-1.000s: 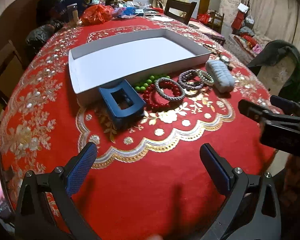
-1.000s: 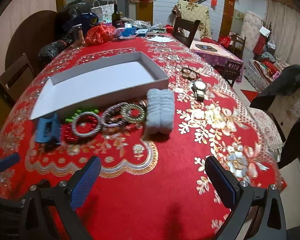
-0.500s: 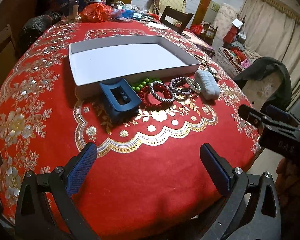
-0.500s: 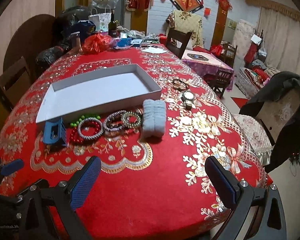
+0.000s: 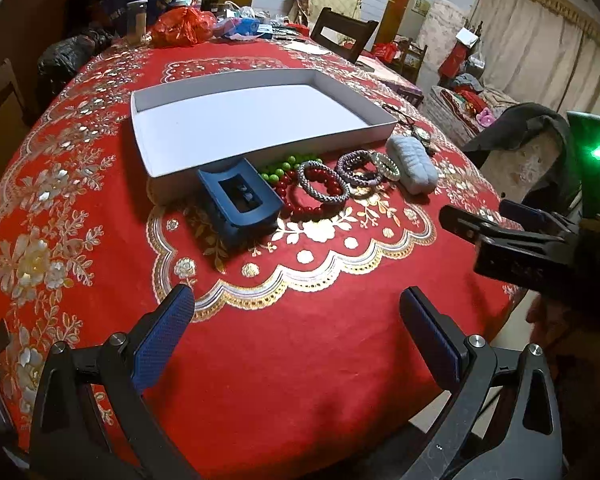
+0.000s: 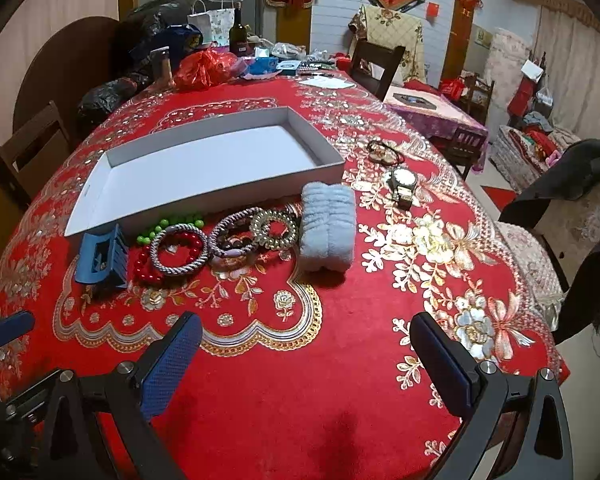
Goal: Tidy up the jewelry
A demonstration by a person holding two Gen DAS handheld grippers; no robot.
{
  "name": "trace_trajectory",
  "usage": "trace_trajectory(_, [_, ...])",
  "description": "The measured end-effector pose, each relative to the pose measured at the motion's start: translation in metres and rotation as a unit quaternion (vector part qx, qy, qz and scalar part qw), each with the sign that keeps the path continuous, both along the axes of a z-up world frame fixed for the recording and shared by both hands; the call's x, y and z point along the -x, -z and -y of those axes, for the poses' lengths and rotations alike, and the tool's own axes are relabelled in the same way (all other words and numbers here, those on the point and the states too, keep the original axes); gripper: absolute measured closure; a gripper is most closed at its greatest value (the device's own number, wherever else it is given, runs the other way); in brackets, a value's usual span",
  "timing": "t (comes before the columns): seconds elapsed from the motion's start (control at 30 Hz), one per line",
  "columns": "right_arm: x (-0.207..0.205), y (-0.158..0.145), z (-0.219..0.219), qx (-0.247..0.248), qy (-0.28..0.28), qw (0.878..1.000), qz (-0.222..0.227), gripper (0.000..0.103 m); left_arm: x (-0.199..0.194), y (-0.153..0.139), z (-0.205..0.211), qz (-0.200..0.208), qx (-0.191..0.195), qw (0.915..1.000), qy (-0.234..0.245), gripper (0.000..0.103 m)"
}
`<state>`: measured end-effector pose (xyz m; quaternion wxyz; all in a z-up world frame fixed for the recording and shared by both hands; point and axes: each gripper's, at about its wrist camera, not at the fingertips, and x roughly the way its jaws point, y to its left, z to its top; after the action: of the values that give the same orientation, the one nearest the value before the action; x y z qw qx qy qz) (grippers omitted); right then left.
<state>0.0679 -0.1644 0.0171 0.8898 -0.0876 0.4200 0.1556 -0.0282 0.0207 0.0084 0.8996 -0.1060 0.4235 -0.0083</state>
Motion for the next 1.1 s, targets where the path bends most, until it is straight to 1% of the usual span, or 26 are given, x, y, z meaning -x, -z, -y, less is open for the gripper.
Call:
trace_trajectory(0.2, [-0.012,0.019,0.012,-0.010,0.001,1.000,-0.016,0.000,0.010,-0.004,0.000,0.018,0.003,0.9994,-0.028,0.000])
trace_trajectory(0.27, [-0.010,0.025,0.019,-0.011,0.001,1.000,-0.013,0.000,0.010,-0.007,0.004,0.026,-0.006,0.9992,-0.029,0.000])
trace_trajectory(0.33, [-0.009,0.030,0.024,-0.012,0.002,1.000,-0.013,0.000,0.006,-0.009,0.009,0.026,-0.018,0.9991,-0.029,0.000])
trace_trajectory(0.43, [-0.010,0.039,0.033,-0.016,-0.003,1.000,-0.016,0.000,-0.007,-0.009,0.016,0.022,-0.018,0.9992,-0.028,0.000])
trace_trajectory(0.57, [-0.018,0.047,0.041,-0.003,-0.017,1.000,-0.005,0.000,-0.026,-0.008,0.035,0.024,-0.032,0.9991,-0.018,0.000])
trace_trajectory(0.63, [-0.022,0.050,0.046,-0.002,-0.020,1.000,-0.009,0.000,-0.033,-0.009,0.041,0.027,-0.039,0.9987,-0.019,0.000])
trace_trajectory(0.73, [-0.026,0.056,0.051,-0.014,-0.034,0.999,-0.019,0.000,-0.043,-0.016,0.046,0.044,-0.038,0.9981,-0.022,0.000])
trace_trajectory(0.87, [-0.022,0.058,0.051,-0.021,-0.044,0.999,0.000,0.000,-0.049,-0.018,0.042,0.060,-0.024,0.9972,-0.036,0.000])
trace_trajectory(0.97, [-0.021,0.058,0.049,-0.023,-0.041,0.999,0.007,0.000,-0.048,-0.012,0.036,0.057,-0.014,0.9973,-0.045,0.000])
trace_trajectory(1.1, [-0.015,0.059,0.050,-0.027,-0.033,0.999,0.018,0.000,-0.044,-0.005,0.030,0.048,-0.018,0.9976,-0.047,0.000])
